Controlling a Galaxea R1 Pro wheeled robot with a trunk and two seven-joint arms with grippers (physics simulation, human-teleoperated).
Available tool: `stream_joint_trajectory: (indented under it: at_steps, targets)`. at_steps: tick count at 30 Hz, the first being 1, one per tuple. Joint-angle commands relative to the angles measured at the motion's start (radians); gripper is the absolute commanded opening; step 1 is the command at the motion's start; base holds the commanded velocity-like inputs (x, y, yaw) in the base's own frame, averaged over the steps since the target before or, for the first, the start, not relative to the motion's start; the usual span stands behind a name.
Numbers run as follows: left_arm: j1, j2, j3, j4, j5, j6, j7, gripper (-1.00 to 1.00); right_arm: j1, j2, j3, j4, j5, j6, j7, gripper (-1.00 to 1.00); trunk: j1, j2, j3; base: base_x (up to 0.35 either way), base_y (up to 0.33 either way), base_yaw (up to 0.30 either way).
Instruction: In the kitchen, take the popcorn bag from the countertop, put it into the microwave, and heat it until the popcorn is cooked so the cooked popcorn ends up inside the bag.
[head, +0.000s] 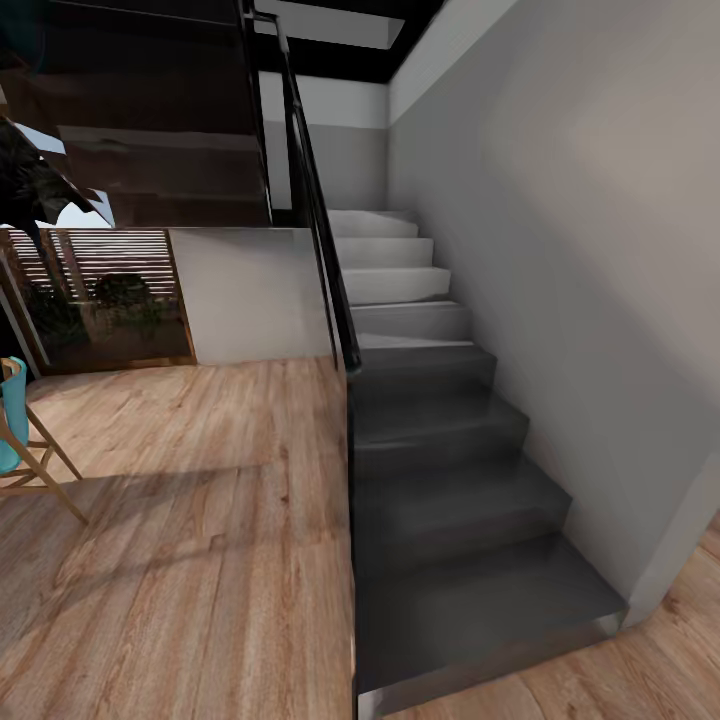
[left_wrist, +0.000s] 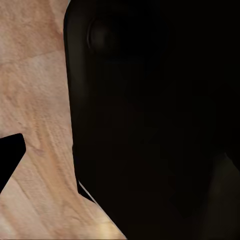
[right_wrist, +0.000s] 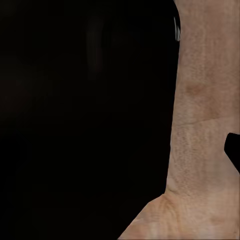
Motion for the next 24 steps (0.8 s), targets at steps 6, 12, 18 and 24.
stream_joint_trajectory:
  at_steps: [6,12,18,24]
  targets:
    - [0.005,-0.002,0.001,-0.002,-0.002,0.001,0.0,1.0,-0.004,-0.028,-0.003,0.002,-0.001,0.004,-0.001,1.0,0.0,0.0,0.0,0.0,0.0,0.0]
    - [0.005,-0.009,-0.002,-0.036,-0.002,-0.005,-0.001,1.0,0.002,-0.057,0.001,0.001,-0.005,-0.025,-0.003,1.0,0.0,0.0,0.0,0.0,0.0,0.028]
    - [0.005,-0.011,-0.002,-0.04,-0.002,-0.012,-0.002,1.0,0.003,-0.058,-0.004,0.002,-0.006,-0.059,-0.003,1.0,0.0,0.0,0.0,0.0,0.0,0.233]
    - [0.005,-0.011,-0.002,-0.04,-0.002,-0.012,-0.002,1.0,0.003,-0.058,-0.003,0.002,-0.006,-0.093,-0.003,1.0,0.0,0.0,0.0,0.0,0.0,0.26]
